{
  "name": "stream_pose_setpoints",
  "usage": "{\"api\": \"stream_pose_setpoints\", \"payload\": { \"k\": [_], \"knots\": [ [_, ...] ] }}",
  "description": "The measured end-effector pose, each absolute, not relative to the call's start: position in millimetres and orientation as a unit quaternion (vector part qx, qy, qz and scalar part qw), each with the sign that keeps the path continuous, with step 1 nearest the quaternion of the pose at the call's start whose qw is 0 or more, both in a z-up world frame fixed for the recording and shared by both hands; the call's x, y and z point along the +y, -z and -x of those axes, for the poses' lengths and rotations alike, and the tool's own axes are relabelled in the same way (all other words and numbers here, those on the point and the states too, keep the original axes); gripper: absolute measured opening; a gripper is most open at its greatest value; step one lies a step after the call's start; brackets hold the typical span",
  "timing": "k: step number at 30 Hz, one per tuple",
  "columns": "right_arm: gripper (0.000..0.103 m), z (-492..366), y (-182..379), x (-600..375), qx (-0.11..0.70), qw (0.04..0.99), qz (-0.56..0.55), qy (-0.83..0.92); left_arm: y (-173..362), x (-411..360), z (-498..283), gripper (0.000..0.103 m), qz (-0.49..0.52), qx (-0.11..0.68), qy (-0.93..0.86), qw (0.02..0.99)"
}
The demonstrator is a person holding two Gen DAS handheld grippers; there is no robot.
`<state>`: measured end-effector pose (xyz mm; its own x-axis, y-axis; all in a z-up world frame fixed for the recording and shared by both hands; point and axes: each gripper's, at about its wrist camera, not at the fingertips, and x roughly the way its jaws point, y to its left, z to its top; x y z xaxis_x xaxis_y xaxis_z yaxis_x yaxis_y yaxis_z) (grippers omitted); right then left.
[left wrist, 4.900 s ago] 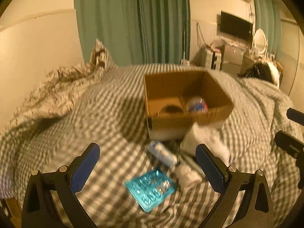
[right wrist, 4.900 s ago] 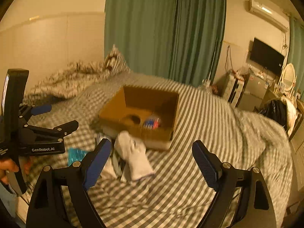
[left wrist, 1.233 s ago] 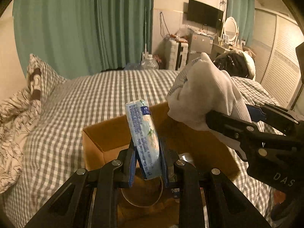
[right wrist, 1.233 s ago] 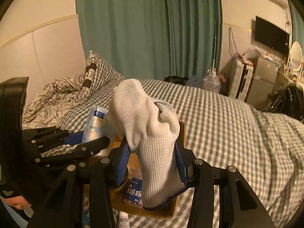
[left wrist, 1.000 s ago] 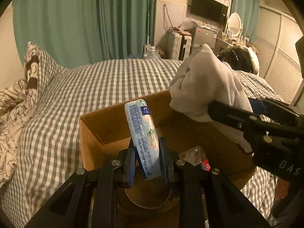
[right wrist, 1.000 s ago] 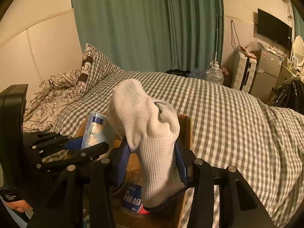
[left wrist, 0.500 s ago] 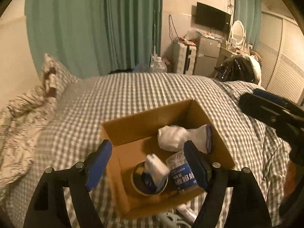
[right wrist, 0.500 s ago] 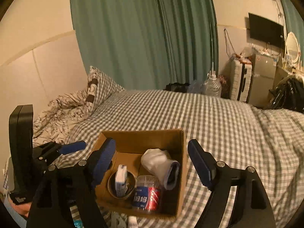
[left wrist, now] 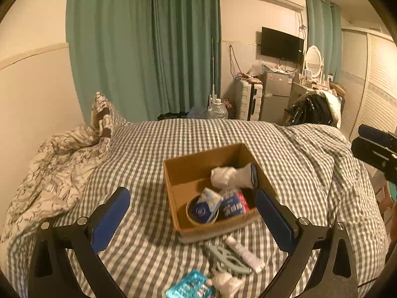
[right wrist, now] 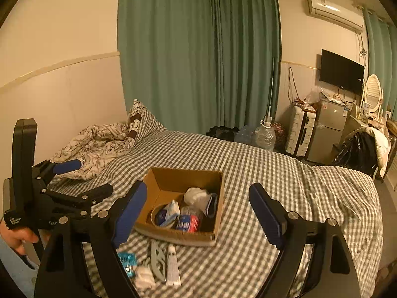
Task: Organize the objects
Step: 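Lower the packet and sock into the box and open both tools, then grasp the white figurine with the left tool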
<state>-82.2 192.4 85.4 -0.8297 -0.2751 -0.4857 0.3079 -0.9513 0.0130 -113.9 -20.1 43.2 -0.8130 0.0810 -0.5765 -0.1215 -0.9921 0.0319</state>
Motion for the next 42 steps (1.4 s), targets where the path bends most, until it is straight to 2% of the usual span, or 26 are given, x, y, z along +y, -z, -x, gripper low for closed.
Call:
{"api": "stream_pose_setpoints", "payload": {
  "k": [6, 11, 19, 25, 27, 29, 30, 31, 39, 40, 42],
  "knots": [
    [0.085, 47.7, -56.1, 202.1, 0.048, 0.149, -0.263, 0.952, -3.1, -16.4, 81.3, 0.103, 0.313, 0.033, -0.949, 0.033],
    [0.085, 34.9, -7.8, 203.1, 0.064, 0.139, -0.279, 0.948, 47.3, -6.5, 71.7, 0.103, 0.338, 0.046, -0.940, 0.015],
    [0.085, 46.9, 75.2, 201.5, 0.046, 0.137, -0.326, 0.934, 138.5, 21.2, 76.6, 0.103, 0.416, 0.049, -0.908, 0.027],
    [0.085, 58.6, 122.9, 209.3, 0.037, 0.127, -0.374, 0.918, 182.9, 40.5, 81.7, 0.103, 0.443, 0.066, -0.893, 0.036],
    [0.085, 60.2, 129.3, 212.4, 0.034, 0.123, -0.382, 0.915, 191.5, 43.0, 85.2, 0.098, 0.448, 0.073, -0.890, 0.037],
    [0.085, 61.3, 133.2, 214.9, 0.028, 0.122, -0.386, 0.914, 196.7, 42.8, 86.7, 0.075, 0.454, 0.070, -0.887, 0.048],
    [0.085, 61.7, 133.8, 215.4, 0.027, 0.122, -0.387, 0.914, 197.2, 42.5, 86.4, 0.073, 0.456, 0.067, -0.886, 0.054],
    [0.085, 62.1, 133.5, 215.5, 0.027, 0.120, -0.388, 0.913, 196.6, 41.3, 84.7, 0.062, 0.457, 0.060, -0.885, 0.064],
    [0.085, 61.1, 134.5, 207.6, 0.035, 0.118, -0.393, 0.911, 162.0, 35.0, 66.0, 0.059, 0.441, 0.048, -0.890, 0.103],
    [0.085, 61.4, 133.3, 207.0, 0.035, 0.120, -0.393, 0.911, 151.8, 32.5, 63.3, 0.052, 0.429, 0.050, -0.896, 0.105],
    [0.085, 63.8, 130.1, 204.8, 0.029, 0.126, -0.393, 0.910, 137.5, 27.4, 62.0, 0.054, 0.414, 0.053, -0.902, 0.106]
  ]
}}
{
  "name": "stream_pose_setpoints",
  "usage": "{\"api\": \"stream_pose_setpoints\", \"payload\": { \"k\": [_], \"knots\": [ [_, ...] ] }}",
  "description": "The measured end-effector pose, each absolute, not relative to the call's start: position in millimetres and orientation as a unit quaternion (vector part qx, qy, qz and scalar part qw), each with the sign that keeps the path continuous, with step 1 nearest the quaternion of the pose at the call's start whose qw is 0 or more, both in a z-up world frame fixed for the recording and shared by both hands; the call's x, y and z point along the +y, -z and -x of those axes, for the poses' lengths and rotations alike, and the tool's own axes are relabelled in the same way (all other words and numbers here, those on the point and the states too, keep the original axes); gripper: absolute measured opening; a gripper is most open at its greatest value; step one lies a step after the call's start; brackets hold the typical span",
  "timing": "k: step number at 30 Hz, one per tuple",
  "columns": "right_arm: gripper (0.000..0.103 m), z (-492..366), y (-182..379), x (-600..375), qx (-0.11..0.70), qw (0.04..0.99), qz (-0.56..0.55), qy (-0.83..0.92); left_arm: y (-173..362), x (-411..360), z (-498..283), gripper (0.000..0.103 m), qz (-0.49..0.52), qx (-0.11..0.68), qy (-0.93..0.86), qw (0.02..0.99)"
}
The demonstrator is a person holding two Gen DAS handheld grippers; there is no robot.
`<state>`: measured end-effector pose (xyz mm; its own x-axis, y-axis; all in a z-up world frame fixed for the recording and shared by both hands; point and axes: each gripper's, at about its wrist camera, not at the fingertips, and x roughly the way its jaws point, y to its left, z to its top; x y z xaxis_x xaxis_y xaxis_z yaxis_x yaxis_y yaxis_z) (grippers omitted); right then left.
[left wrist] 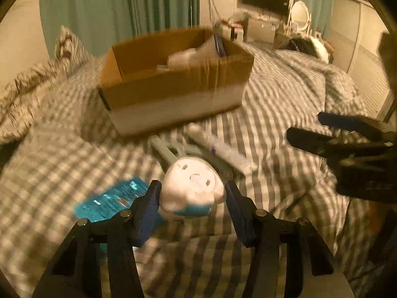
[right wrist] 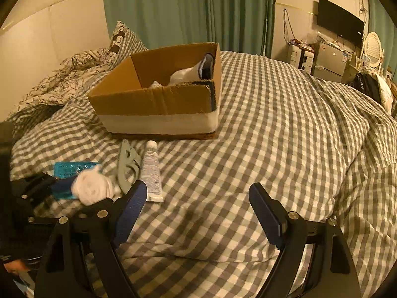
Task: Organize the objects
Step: 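Grasp the white figurine with the left tool, then grasp the white tube with the right tool while the left tool holds the figurine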
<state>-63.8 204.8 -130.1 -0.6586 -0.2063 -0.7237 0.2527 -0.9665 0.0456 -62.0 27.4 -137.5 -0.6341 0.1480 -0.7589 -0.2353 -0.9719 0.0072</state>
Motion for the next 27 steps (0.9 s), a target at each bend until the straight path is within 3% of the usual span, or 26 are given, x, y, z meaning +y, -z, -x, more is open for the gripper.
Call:
{"api": "stream_pose_setpoints", "payload": {
  "k": [9, 19, 23, 27],
  "knots": [
    [0.083, 105.8, 138.9, 155.1, 0.053, 0.168, -0.419, 0.891, 120.6, -10.6, 85.9, 0.054, 0.390, 0.041, -0.918, 0.056],
    [0.052, 139.3, 193.3, 113.0, 0.103, 0.179, -0.480, 0.853, 130.1, -23.2, 90.8, 0.054, 0.396, 0.033, -0.915, 0.065],
    [0.025, 137.0, 195.6, 117.4, 0.081, 0.194, -0.486, 0.848, 127.7, -24.9, 88.7, 0.054, 0.396, 0.027, -0.915, 0.068],
    [0.025, 123.4, 184.8, 119.3, 0.089, 0.192, -0.475, 0.854, 125.5, -21.2, 83.4, 0.054, 0.399, 0.026, -0.913, 0.076]
  ]
}}
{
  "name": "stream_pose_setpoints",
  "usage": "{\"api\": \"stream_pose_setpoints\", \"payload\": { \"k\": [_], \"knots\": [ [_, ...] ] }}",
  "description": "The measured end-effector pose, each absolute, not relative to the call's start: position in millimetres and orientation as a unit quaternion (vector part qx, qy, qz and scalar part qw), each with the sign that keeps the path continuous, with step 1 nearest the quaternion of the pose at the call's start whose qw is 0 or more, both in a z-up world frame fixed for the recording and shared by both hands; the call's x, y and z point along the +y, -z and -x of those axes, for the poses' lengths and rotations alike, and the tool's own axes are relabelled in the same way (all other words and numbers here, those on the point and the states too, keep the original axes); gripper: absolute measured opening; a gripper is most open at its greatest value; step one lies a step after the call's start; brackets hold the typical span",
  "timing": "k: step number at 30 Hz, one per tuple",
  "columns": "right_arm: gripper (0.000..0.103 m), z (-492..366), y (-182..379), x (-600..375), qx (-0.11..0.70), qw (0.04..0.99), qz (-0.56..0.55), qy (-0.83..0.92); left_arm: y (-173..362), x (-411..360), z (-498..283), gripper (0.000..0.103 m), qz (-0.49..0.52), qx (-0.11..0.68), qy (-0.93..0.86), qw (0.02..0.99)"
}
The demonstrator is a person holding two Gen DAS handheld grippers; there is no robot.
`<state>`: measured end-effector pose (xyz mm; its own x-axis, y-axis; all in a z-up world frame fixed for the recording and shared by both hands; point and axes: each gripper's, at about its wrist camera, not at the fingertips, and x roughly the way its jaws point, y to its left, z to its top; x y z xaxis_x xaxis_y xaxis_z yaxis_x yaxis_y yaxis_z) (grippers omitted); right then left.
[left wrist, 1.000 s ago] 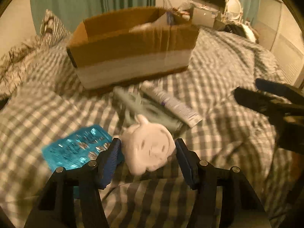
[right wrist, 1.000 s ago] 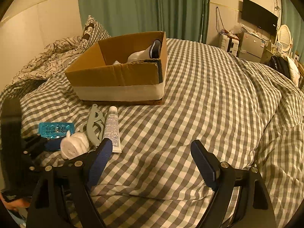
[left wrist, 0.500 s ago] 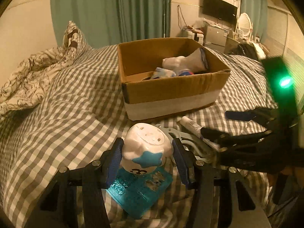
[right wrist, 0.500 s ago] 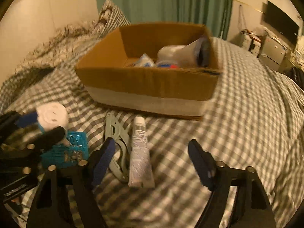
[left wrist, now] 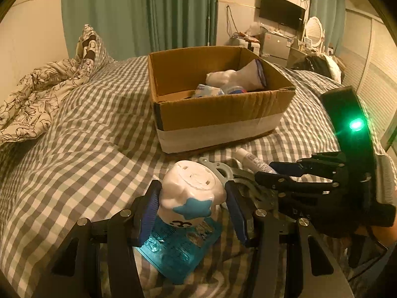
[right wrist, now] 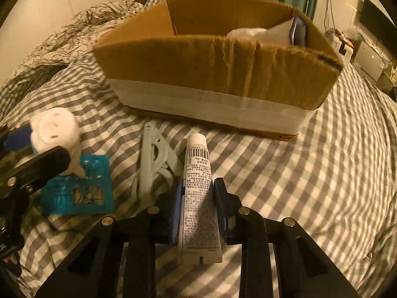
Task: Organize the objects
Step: 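Grasp the white tube with the right tool while the left tool holds the figurine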
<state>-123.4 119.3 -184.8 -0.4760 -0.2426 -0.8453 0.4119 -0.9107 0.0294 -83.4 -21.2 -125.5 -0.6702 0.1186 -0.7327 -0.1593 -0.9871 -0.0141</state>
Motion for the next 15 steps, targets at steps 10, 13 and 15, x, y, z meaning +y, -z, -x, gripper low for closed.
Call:
{"api": "stream_pose_setpoints", "payload": {
  "k": [10, 13, 15],
  "knots": [
    [0.025, 72.2, 141.5, 153.5, 0.067, 0.180, -0.442, 0.876, 98.1, 1.2, 53.9, 0.054, 0.383, 0.028, -0.918, 0.100],
    [0.025, 57.4, 120.8, 164.0, 0.065, 0.173, -0.425, 0.886, 81.8, 10.8, 45.7, 0.054, 0.369, 0.032, -0.922, 0.111],
    [0.025, 50.6, 105.7, 165.3, 0.065, 0.168, -0.411, 0.894, 71.5, 16.4, 42.0, 0.054, 0.359, 0.036, -0.925, 0.118]
  ]
}}
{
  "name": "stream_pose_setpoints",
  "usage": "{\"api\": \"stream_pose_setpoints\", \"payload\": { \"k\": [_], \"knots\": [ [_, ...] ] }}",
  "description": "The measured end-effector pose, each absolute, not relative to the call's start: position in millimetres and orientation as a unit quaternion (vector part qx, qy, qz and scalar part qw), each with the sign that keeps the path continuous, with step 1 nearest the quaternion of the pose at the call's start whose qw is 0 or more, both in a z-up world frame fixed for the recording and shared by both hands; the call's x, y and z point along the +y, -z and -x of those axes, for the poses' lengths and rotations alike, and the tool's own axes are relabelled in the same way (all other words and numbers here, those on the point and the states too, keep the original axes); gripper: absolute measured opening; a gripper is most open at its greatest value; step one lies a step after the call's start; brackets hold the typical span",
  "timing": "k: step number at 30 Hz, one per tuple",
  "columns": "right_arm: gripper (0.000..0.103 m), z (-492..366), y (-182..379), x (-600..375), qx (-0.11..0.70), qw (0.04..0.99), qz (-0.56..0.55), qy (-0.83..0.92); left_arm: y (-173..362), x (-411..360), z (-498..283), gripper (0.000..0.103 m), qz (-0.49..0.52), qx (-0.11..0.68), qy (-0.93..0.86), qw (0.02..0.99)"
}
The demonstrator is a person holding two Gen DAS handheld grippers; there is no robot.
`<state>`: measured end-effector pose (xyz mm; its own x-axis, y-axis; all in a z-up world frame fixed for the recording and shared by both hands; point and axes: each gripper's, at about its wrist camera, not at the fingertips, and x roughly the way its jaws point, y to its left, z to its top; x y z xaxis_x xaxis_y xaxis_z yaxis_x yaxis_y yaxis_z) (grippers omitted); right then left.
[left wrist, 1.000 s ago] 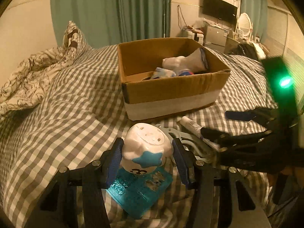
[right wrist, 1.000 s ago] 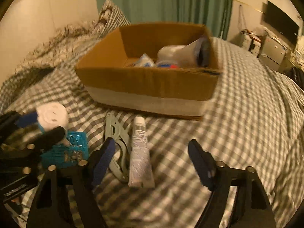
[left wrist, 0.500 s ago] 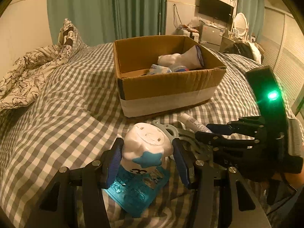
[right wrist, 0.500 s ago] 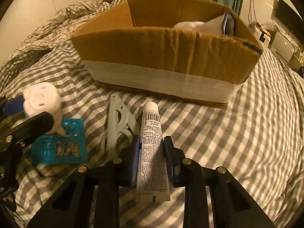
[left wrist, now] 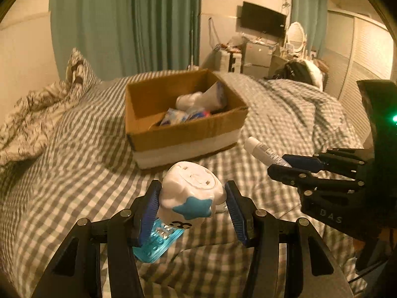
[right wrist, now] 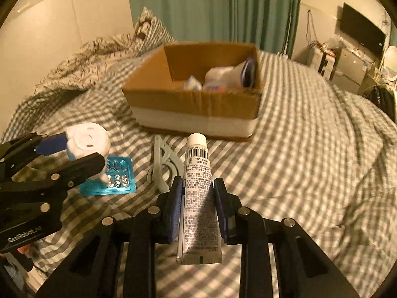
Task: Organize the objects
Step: 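Grasp the white tube with the right tool while the left tool holds the figurine, then lower the figurine and tube into the box and open both tools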
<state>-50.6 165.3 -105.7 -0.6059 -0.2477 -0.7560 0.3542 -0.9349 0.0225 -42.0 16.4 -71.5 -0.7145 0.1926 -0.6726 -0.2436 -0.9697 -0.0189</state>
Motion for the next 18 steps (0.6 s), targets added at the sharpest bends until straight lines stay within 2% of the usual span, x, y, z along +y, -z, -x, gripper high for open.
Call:
{"api": "stream_pose_setpoints", "payload": {
  "k": [10, 18],
  "knots": [
    [0.025, 20.8, 25.2, 181.4, 0.082, 0.156, -0.339, 0.924, 6.5, 24.3, 50.8, 0.054, 0.310, 0.027, -0.938, 0.150],
    [0.025, 39.6, -38.8, 172.7, 0.089, 0.170, -0.286, 0.939, -47.9, 15.0, 98.9, 0.054, 0.274, 0.023, -0.951, 0.143]
  ]
}}
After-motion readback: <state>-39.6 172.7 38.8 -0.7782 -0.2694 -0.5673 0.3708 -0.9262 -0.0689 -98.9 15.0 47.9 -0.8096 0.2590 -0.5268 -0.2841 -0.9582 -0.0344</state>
